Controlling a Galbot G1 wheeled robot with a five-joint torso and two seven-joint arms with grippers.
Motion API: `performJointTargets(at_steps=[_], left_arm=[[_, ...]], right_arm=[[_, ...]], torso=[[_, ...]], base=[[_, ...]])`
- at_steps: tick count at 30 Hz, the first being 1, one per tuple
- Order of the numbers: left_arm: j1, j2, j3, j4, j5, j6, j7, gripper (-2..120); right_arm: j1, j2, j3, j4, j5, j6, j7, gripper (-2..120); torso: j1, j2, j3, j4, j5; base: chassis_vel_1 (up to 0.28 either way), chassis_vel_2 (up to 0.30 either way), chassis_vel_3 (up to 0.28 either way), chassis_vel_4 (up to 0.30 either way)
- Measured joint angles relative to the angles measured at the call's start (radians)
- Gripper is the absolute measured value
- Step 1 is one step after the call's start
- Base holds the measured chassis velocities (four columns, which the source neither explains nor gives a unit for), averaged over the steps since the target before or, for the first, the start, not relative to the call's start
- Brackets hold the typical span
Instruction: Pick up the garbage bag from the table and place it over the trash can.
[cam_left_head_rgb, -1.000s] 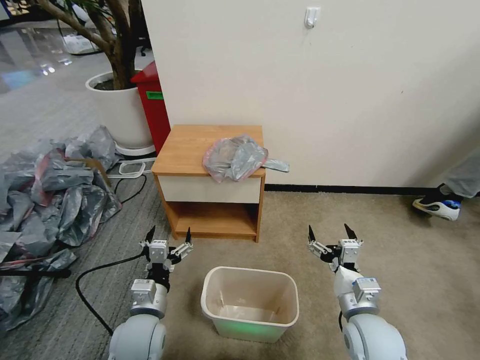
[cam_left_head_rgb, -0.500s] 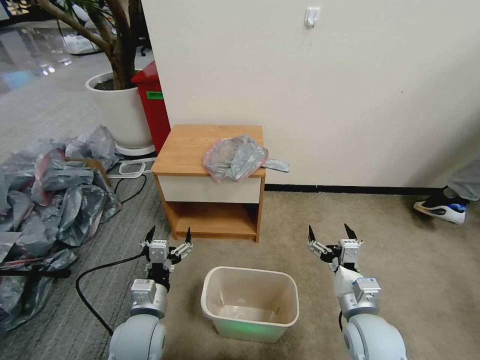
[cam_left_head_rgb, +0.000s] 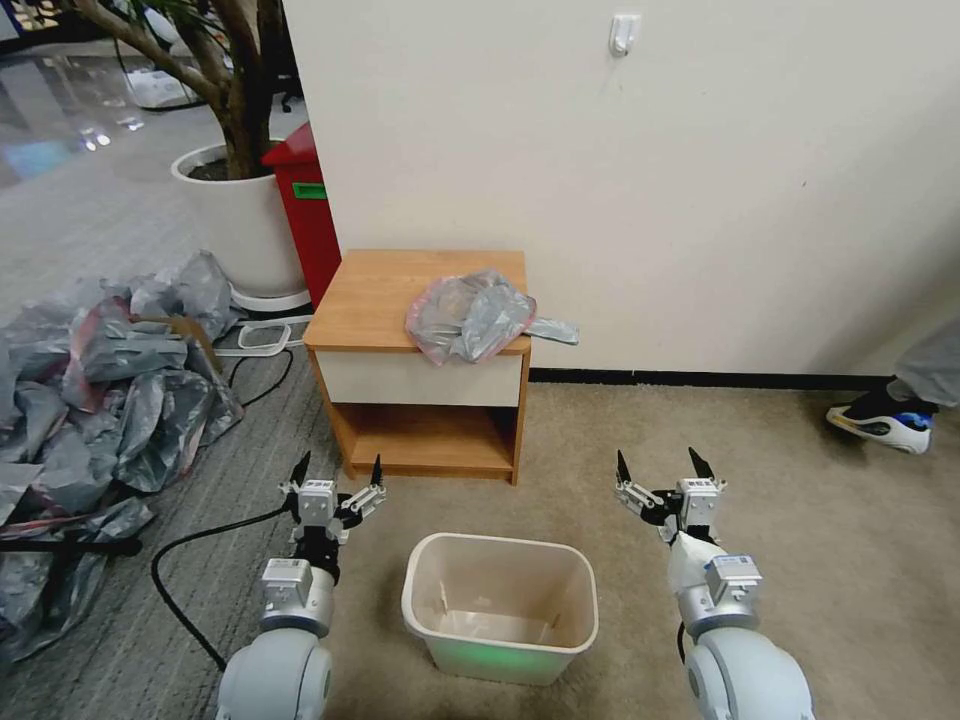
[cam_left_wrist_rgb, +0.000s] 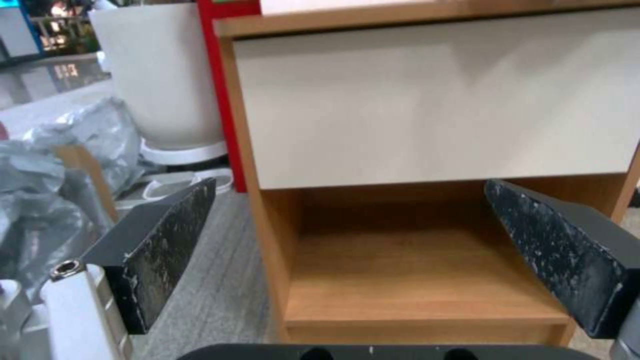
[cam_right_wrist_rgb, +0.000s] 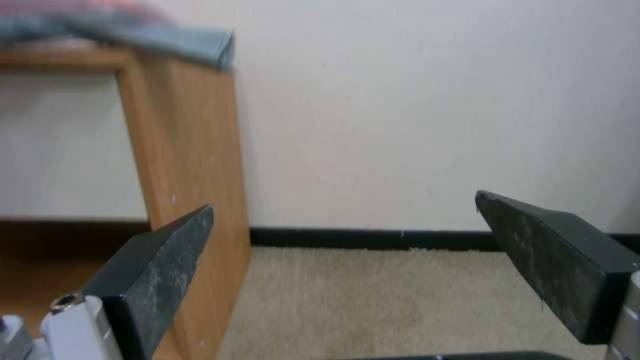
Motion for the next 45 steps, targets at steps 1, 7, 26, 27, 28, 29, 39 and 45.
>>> performJointTargets(at_steps=[1, 7, 26, 27, 28, 29, 39, 45], left_arm=[[0.017, 0.004, -0.004, -0.024, -0.008, 0.007, -0.004, 100], [0.13, 0.028, -0.031, -0.188, -0.062, 0.053, -0.027, 100], [0.349, 0.138, -0.119, -0.461, -0.23, 0.15, -0.12, 100], [0.349, 0.138, -0.119, -0.461, -0.23, 0.15, -0.12, 100], [0.34, 0.141, -0.119, -0.461, -0.231, 0.155, -0.12, 100], [0.336, 0.143, -0.119, -0.46, -0.231, 0.157, -0.12, 100], [0.343, 0.159, -0.126, -0.455, -0.239, 0.177, -0.119, 100], [0.343, 0.16, -0.128, -0.454, -0.238, 0.181, -0.115, 100]], right_arm=[[-0.014, 0.006, 0.006, 0.031, 0.015, -0.007, 0.008, 100], [-0.099, 0.041, 0.039, 0.213, 0.103, -0.049, 0.057, 100], [-0.123, -0.013, -0.017, 0.278, 0.43, -0.113, 0.135, 100], [-0.123, -0.013, -0.017, 0.278, 0.43, -0.113, 0.135, 100], [-0.095, -0.016, -0.027, 0.27, 0.505, -0.128, 0.144, 100], [-0.076, -0.018, -0.033, 0.262, 0.553, -0.138, 0.15, 100], [0.209, -0.01, -0.097, 0.091, 1.0, -0.198, 0.173, 100], [0.397, 0.029, -0.116, -0.063, 1.281, -0.24, 0.264, 100]], torso=[[0.0, 0.0, 0.0, 0.0, 0.0], [0.0, 0.0, 0.0, 0.0001, 0.0], [0.0, 0.0, 0.0, 0.0, 0.0], [0.0, 0.0, 0.0, 0.0, 0.0], [0.0, 0.0, 0.0, 0.0, -0.0001], [0.0, 0.0, 0.0, -0.0001, -0.0001], [0.0, 0.0, 0.0, 0.0001, 0.0001], [0.0, 0.0, 0.0, 0.0001, -0.0001]], base=[[0.0, 0.0, 0.0, 0.0], [0.0, 0.0, 0.0, 0.0], [0.0, 0.0, 0.0, 0.0], [0.0, 0.0, 0.0, 0.0], [0.0, 0.0, 0.0, 0.0], [0.0, 0.0, 0.0, 0.0], [0.0, 0.0, 0.0, 0.0], [0.0, 0.0, 0.0, 0.0]])
